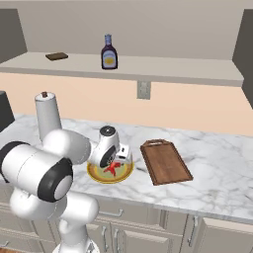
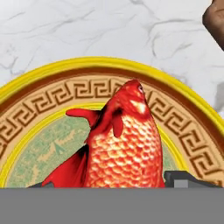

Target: Pick the fish from the plate and place it on the cutting board. Then pick the condiment bottle from the cabinet and place it next to the cutting board.

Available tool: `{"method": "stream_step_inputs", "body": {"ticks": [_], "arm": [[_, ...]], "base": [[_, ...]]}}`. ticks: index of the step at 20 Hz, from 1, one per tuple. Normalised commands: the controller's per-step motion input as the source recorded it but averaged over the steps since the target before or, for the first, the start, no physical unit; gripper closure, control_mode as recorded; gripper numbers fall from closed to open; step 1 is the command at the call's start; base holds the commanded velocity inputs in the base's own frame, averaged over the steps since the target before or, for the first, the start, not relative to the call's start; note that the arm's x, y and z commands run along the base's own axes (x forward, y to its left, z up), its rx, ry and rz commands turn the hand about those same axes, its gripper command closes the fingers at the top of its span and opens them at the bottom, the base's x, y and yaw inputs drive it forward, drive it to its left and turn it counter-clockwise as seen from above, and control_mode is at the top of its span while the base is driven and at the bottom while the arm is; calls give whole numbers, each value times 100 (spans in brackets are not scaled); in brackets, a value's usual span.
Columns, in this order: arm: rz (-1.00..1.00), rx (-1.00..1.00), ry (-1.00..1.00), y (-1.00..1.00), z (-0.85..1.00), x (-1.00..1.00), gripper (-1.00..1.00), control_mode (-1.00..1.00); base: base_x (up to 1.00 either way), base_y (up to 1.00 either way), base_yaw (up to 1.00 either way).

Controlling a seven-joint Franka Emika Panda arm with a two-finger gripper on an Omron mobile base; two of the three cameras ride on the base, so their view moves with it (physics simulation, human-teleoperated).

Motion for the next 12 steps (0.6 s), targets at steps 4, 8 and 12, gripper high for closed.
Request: {"method": "stream_step_inputs", "body": {"ticks": [4, 8, 12], "arm": [[0, 0, 0, 0, 32, -1, 100, -100], [0, 0, 2, 0, 34, -1, 100, -100], [0, 0, 3, 0, 25, 0, 100, -100]], "base": [[0, 0, 0], [0, 0, 0], [0, 0, 0]]}}
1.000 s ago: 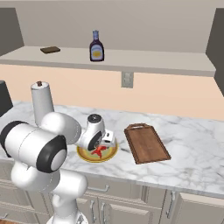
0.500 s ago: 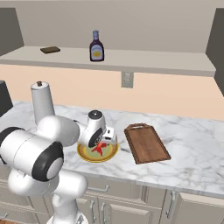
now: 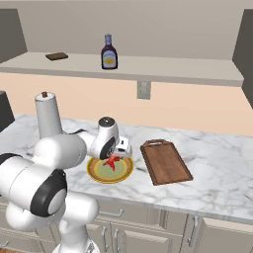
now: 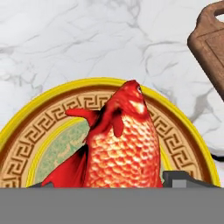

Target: Pick the fish from the plate and place it on the cutting board. Then pick the condiment bottle from the cabinet and place it next to the cutting board.

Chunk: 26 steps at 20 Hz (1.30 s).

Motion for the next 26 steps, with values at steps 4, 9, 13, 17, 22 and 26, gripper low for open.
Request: {"method": "stream_step_inputs", "body": {"ticks": [4, 9, 13, 17, 22, 26], "arm": [[0, 0, 0, -3, 14, 0, 100, -100], [0, 0, 0, -15, 2, 0, 100, -100], [0, 0, 0, -23, 0, 0, 100, -100], [0, 0, 0, -26, 0, 0, 100, -100], [0, 0, 0, -30, 0, 0, 100, -100], [0, 0, 0, -30, 0, 0, 100, -100]], "base": [[0, 0, 0], [0, 0, 0], [0, 0, 0], [0, 0, 0], [0, 0, 0], [0, 0, 0]]}}
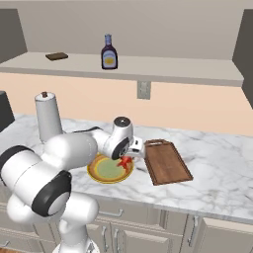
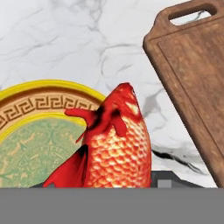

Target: Pick the fish from the plate and place it on the cutting board. Then pick the condiment bottle from the cabinet and place it next to the cutting board.

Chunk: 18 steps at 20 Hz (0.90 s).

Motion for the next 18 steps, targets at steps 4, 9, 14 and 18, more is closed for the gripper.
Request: {"method": "stream_step_inputs", "body": {"ticks": [4, 9, 14, 18], "arm": [[0, -1, 0, -29, 0, 0, 100, -100], [0, -1, 0, -26, 0, 0, 100, -100], [0, -2, 0, -25, 0, 1, 100, -100], [0, -5, 0, -24, 0, 4, 100, -100]], "base": [[0, 0, 0], [0, 0, 0], [0, 0, 0], [0, 0, 0]]}}
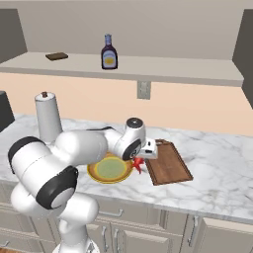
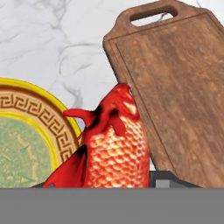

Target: Pick the fish from the plate and place it on the cutting board. Then pick the condiment bottle from the cabinet and place it next to the cutting board.

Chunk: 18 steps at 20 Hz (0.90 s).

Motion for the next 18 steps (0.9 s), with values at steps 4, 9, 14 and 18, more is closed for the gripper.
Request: {"method": "stream_step_inputs", "body": {"ticks": [4, 9, 14, 18], "arm": [[0, -8, 0, -26, 0, 4, 100, -100], [0, -6, 0, -27, -1, 7, 100, -100], [0, 0, 0, -29, -8, 5, 100, -100], [0, 0, 0, -30, -8, 6, 100, -100]], "base": [[0, 0, 0], [0, 0, 0], [0, 0, 0], [0, 0, 0]]}}
